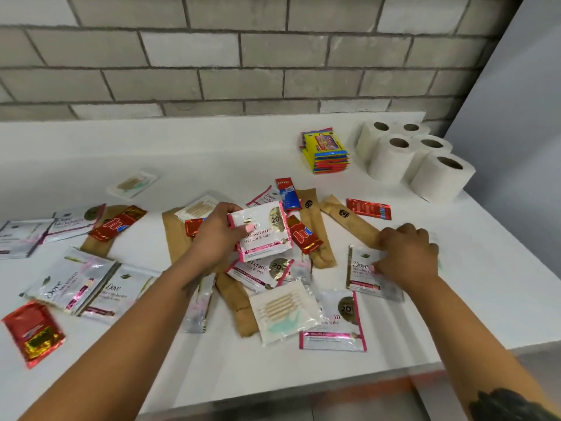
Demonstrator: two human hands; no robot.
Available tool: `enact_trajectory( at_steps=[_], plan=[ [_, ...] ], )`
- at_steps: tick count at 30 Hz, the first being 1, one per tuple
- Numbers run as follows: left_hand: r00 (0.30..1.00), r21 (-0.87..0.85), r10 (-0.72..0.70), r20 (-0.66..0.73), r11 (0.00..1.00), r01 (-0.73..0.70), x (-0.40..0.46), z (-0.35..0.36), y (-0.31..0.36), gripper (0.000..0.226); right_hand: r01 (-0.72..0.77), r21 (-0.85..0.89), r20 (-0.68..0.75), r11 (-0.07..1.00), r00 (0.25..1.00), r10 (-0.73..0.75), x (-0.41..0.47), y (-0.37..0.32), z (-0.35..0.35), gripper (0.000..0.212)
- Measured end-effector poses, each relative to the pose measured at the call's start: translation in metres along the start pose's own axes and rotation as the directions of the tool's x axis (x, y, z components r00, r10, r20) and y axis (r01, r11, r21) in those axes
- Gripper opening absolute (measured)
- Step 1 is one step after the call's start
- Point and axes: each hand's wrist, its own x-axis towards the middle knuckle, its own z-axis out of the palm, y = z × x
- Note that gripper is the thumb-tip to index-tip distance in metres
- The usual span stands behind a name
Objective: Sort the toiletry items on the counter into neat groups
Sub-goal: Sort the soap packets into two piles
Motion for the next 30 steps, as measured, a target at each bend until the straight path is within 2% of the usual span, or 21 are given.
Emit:
enact_trajectory(
  at_steps=[1,3,4,6,7,8,11,12,13,15,16,18,20,23,27,30],
  plan=[
    [1.000,-0.039,-0.007,-0.004,0.999,0.006,-0.004,0.001,0.002,0.032,0.034,0.050,-0.060,0.998,0.998,-0.031,-0.002,-0.005,-0.002,0.052],
    [1.000,-0.103,0.009,0.012,0.995,-0.008,-0.010,0.007,0.010,0.029,0.117,0.344,-0.098,0.932,0.991,-0.088,-0.006,-0.018,-0.010,0.053],
    [0.999,-0.121,0.026,0.028,0.992,-0.022,-0.013,0.011,0.015,0.029,0.131,0.540,-0.048,0.831,0.991,-0.126,-0.008,-0.027,-0.016,0.054],
    [0.996,-0.149,0.059,0.066,0.988,-0.049,-0.019,0.022,0.025,0.027,0.014,0.857,0.144,0.515,0.953,-0.265,-0.013,-0.047,-0.025,0.058],
    [0.994,-0.159,0.072,0.086,0.986,-0.058,-0.021,0.027,0.030,0.026,-0.078,0.923,0.211,0.376,0.921,-0.327,-0.014,-0.054,-0.027,0.060],
    [0.991,-0.169,0.078,0.112,0.984,-0.059,-0.022,0.033,0.034,0.026,-0.138,0.947,0.242,0.290,0.901,-0.361,-0.014,-0.058,-0.026,0.060],
    [0.983,-0.189,0.060,0.172,0.982,-0.027,-0.018,0.043,0.035,0.024,-0.155,0.957,0.228,0.244,0.922,-0.311,-0.009,-0.057,-0.023,0.049],
    [0.986,-0.103,0.049,0.160,0.994,-0.033,-0.013,0.042,0.031,0.023,-0.156,0.959,0.220,0.237,0.938,-0.269,-0.007,-0.053,-0.023,0.048],
    [0.989,0.075,0.028,0.147,0.996,-0.039,-0.009,0.038,0.026,0.026,-0.164,0.960,0.216,0.227,0.949,-0.228,-0.005,-0.048,-0.022,0.047],
    [0.990,0.462,-0.074,0.122,0.887,0.009,-0.001,0.029,0.014,0.052,-0.167,0.958,0.209,0.234,0.963,-0.169,-0.003,-0.040,-0.021,0.048],
    [0.981,0.575,-0.150,0.125,0.817,0.052,0.000,0.026,0.011,0.066,-0.167,0.955,0.208,0.245,0.966,-0.151,-0.002,-0.037,-0.020,0.047],
    [0.954,0.695,-0.263,0.144,0.713,0.091,-0.001,0.027,0.008,0.087,-0.174,0.954,0.211,0.243,0.968,-0.133,-0.001,-0.035,-0.017,0.046],
    [0.943,0.733,-0.294,0.153,0.674,0.091,0.001,0.032,0.005,0.095,-0.190,0.957,0.224,0.218,0.964,-0.143,-0.002,-0.037,-0.016,0.047],
    [0.938,0.663,-0.324,0.123,0.730,0.166,0.009,0.032,-0.004,0.100,-0.211,0.971,0.229,0.116,0.959,-0.169,-0.005,-0.044,-0.018,0.045],
    [0.956,0.642,-0.269,0.116,0.755,0.135,0.011,0.026,-0.014,0.087,-0.240,0.971,0.239,0.022,0.950,-0.201,-0.007,-0.053,-0.013,0.044],
    [0.970,0.510,-0.212,0.120,0.851,0.123,0.013,0.019,-0.020,0.073,-0.250,0.968,0.244,0.003,0.943,-0.227,-0.006,-0.061,-0.009,0.042]
  ],
)
